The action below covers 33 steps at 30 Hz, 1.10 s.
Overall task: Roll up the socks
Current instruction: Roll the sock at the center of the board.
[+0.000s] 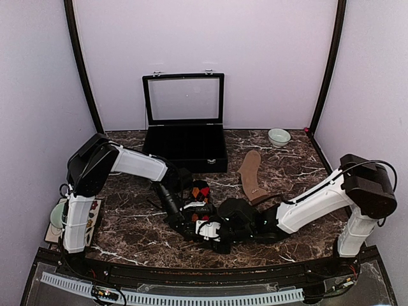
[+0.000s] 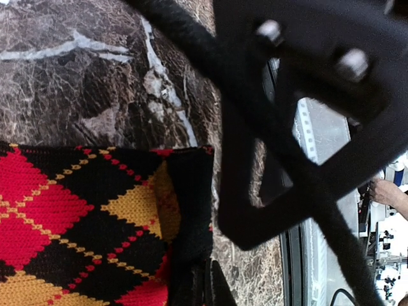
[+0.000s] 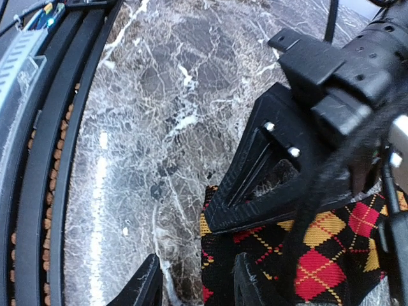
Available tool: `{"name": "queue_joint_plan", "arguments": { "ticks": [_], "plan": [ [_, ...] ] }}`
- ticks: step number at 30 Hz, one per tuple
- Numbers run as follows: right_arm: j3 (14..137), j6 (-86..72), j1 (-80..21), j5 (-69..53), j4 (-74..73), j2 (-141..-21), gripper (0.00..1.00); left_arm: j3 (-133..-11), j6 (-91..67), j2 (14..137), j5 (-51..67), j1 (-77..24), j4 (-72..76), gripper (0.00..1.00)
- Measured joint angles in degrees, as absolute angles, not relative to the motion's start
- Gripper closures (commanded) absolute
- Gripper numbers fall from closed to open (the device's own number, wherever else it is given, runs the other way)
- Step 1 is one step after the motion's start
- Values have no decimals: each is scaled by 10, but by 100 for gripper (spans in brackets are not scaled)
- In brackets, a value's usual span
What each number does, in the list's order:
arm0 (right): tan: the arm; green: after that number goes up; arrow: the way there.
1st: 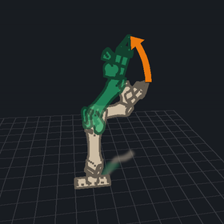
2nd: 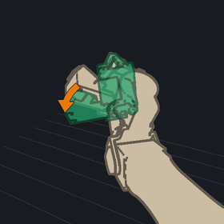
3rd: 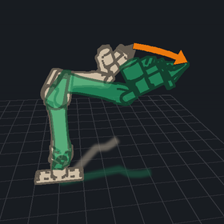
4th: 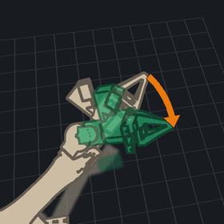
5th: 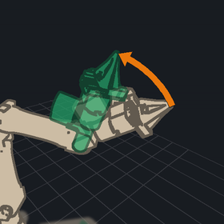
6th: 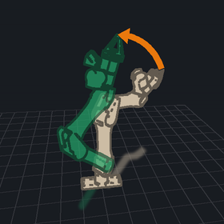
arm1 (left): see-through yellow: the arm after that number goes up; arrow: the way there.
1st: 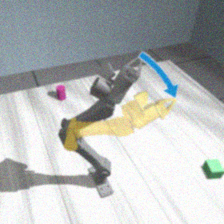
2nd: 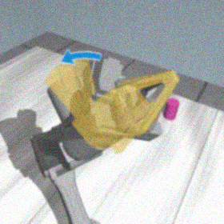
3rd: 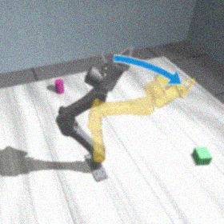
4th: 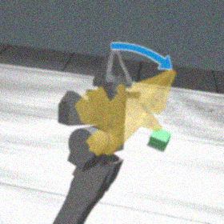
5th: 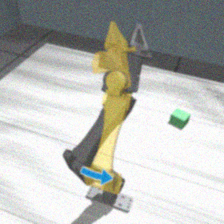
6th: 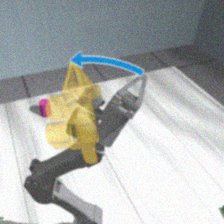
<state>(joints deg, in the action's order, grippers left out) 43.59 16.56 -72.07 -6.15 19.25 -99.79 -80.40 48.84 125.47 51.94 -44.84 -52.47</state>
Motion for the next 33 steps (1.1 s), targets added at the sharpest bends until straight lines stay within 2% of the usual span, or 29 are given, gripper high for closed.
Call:
{"name": "queue_joint_plan", "arguments": {
  "ticks": [15, 17, 21, 27, 28, 32, 33],
  "plan": [
    [442, 175, -711, -52, 228, -1056, 74, -818, 460, 1261, 512, -448, -529, 97],
    [439, 170, -708, -53, 240, -1060, 80, -822, 460, 1262, 509, -448, -533, 95],
    [429, 159, -697, -60, 266, -1065, 100, -827, 459, 1264, 506, -448, -540, 78],
    [412, 133, -691, -70, 300, -1066, 100, -825, 446, 1251, 511, -446, -549, 56],
    [411, 130, -691, -72, 304, -1067, 100, -818, 442, 1242, 508, -445, -542, 50],
    [410, 115, -685, -82, 312, -1070, 100, -780, 427, 1193, 474, -441, -500, 43],
    [409, 110, -683, -84, 313, -1070, 100, -767, 422, 1176, 456, -438, -485, 35]
  ]
}}
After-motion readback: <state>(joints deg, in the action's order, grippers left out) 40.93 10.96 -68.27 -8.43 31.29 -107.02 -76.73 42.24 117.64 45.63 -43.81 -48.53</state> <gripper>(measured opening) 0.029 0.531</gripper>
